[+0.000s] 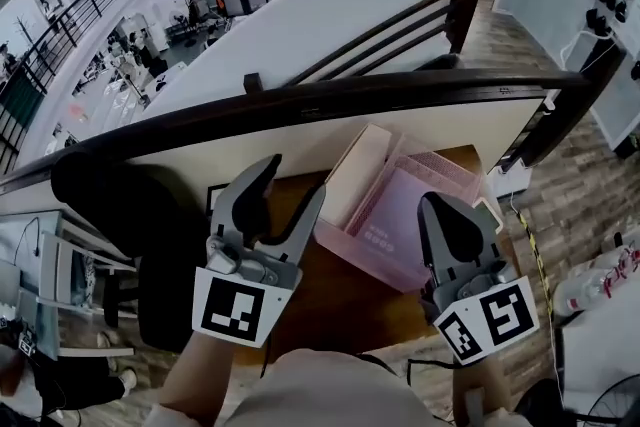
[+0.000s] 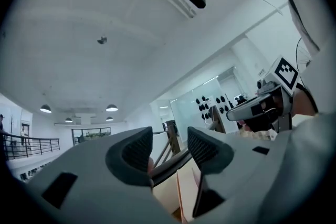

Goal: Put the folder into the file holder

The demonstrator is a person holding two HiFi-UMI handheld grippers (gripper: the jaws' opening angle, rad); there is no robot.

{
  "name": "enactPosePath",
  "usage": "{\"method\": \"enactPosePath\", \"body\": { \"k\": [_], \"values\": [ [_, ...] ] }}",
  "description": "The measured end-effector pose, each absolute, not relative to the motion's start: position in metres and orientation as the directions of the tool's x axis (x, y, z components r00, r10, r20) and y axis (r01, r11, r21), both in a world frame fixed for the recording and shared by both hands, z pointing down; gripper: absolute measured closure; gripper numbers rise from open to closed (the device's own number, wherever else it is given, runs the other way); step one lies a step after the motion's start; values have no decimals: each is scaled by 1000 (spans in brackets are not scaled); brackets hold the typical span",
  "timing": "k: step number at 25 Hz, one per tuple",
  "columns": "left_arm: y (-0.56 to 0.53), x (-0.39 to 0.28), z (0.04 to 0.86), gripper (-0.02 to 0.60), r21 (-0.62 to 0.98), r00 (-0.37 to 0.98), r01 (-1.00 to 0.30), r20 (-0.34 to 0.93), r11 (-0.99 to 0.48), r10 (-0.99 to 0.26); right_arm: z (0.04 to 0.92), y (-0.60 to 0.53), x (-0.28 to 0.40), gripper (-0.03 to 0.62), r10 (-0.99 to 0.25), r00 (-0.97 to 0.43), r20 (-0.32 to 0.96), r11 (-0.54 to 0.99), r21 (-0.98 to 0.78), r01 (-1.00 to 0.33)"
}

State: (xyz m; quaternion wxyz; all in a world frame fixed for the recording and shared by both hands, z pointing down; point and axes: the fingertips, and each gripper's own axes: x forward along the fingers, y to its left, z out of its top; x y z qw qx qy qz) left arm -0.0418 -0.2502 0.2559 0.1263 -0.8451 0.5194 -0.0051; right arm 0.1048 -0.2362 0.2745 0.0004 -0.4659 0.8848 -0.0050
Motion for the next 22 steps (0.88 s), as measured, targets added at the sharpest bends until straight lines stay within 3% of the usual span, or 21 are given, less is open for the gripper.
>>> {"method": "enactPosePath", "body": {
  "k": [11,19,22],
  "values": [
    [-208,-77,301,411,-150,406,-906,-51,-395,-913,307,-216,88,591,-824,-562,73,561,-39,-827],
    [-193,-98,340,534,-94,352,-932,2,-350,-936,331,-205,78,591,-814,-568,123,567,-46,-822],
    [-192,-100,351,548,-84,352,-932,18,-353,-936,336,-202,73,591,-809,-571,137,571,-44,-820]
  ]
}}
